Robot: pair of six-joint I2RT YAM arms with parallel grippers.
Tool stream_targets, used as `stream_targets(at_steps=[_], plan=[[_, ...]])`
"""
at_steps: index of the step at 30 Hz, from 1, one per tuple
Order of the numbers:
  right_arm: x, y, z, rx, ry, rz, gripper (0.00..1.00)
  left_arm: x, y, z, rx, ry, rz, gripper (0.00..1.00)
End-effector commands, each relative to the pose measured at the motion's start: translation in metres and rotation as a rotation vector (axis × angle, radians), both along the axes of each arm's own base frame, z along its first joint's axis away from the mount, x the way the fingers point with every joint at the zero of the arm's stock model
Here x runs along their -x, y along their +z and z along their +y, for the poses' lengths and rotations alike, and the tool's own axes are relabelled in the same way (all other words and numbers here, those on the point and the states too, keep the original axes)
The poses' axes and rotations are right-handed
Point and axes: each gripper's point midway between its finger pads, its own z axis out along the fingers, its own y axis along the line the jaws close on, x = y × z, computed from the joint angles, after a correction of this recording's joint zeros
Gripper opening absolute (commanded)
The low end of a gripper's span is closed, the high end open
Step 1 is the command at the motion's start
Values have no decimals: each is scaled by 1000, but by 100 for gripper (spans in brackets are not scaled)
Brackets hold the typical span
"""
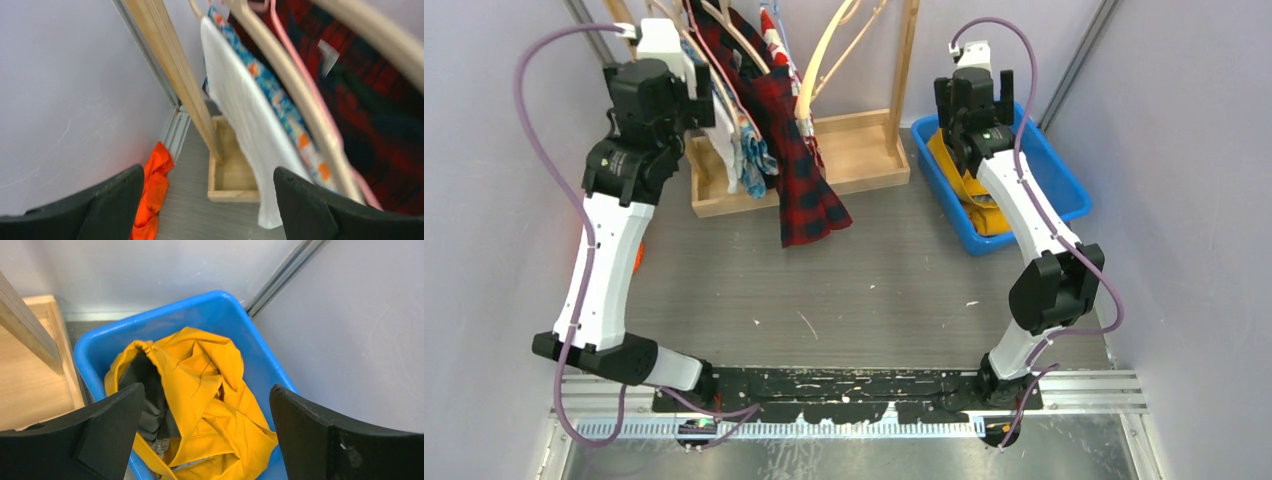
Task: Remove the skirt from the hanger
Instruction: Pick up the hanger from the clothesline.
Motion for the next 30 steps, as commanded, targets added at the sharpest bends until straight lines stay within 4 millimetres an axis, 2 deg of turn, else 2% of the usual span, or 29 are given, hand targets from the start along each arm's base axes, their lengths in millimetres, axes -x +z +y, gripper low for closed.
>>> stream_targets(at_steps=[1, 3, 5, 11, 17, 23, 30], plan=[[-2, 6, 8, -22, 44, -82, 100, -9, 71, -10, 156, -9, -236, 99], [-4, -9, 8, -23, 44, -67, 100, -17, 86, -12, 172, -9, -277, 99], [-3, -24, 8, -14, 43, -37, 100, -29, 90, -16, 188, -8, -290, 100], [2, -55, 0, -18, 22, 10, 100, -62, 87, -30, 284, 5, -309, 99], [3, -63, -21, -45, -30, 18, 100, -84, 81, -34, 334, 37, -325, 100], [-2, -70, -39, -63, -71, 23, 100, -84, 69, -15, 300, 161, -312, 99], [-6, -82, -41, -76, -86, 42, 100, -78, 55, 6, 266, 247, -287, 99]])
